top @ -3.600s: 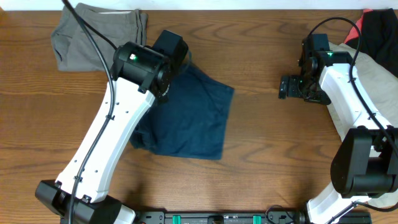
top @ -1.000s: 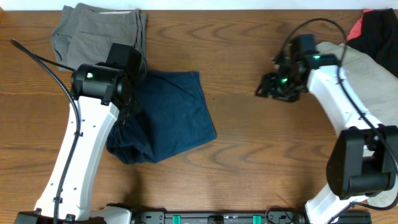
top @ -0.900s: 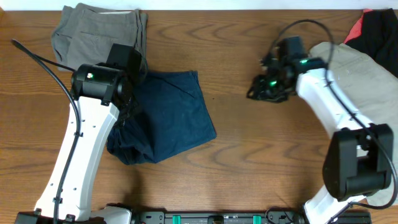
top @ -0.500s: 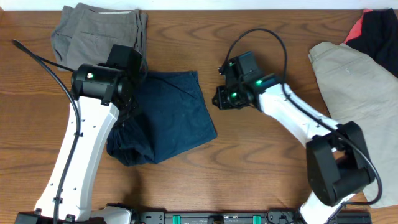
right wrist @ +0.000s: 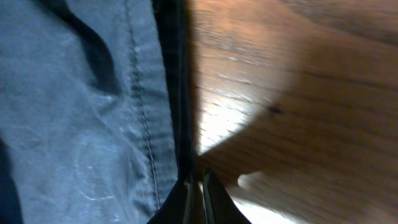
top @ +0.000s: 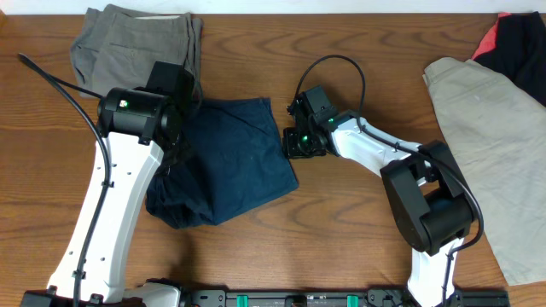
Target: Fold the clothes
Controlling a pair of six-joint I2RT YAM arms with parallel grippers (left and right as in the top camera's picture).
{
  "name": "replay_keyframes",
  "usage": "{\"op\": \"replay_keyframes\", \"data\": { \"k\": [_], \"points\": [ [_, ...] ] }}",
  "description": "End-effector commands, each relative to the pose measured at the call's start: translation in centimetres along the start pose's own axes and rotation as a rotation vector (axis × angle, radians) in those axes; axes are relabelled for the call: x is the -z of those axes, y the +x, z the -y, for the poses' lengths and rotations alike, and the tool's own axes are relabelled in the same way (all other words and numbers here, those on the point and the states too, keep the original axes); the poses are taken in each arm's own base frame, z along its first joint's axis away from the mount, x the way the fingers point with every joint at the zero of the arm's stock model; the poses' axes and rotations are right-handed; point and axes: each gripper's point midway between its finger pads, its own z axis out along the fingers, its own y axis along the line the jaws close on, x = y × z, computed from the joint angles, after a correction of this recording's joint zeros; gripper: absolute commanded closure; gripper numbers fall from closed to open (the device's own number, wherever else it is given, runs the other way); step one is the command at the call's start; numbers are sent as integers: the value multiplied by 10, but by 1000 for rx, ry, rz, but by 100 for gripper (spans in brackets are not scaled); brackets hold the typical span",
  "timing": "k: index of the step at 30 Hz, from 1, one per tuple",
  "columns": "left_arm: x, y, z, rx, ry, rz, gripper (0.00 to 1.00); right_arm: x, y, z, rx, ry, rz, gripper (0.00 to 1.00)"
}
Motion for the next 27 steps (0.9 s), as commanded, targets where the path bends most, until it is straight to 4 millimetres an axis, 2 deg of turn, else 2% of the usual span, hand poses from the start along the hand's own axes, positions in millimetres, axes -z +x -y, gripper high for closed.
{"op": "replay_keyframes", "data": {
  "k": [1,9,15,21,27],
  "points": [
    [2,-2,-3,-32,-5,15,94,-18,17,11,-36,16,-62,93],
    [11,9,49,-164,189,11,94,-28,27,8,-36,28,-89,92],
    [17,21,85,-252,258,29,94,-28,28,7,-34,28,-90,92],
    [7,27,118,-317,266,26,94,-28,29,8,-35,30,-93,92],
    [-13,34,147,-348,270,-18,94,-28,29,9,-40,32,-96,91]
  ]
}}
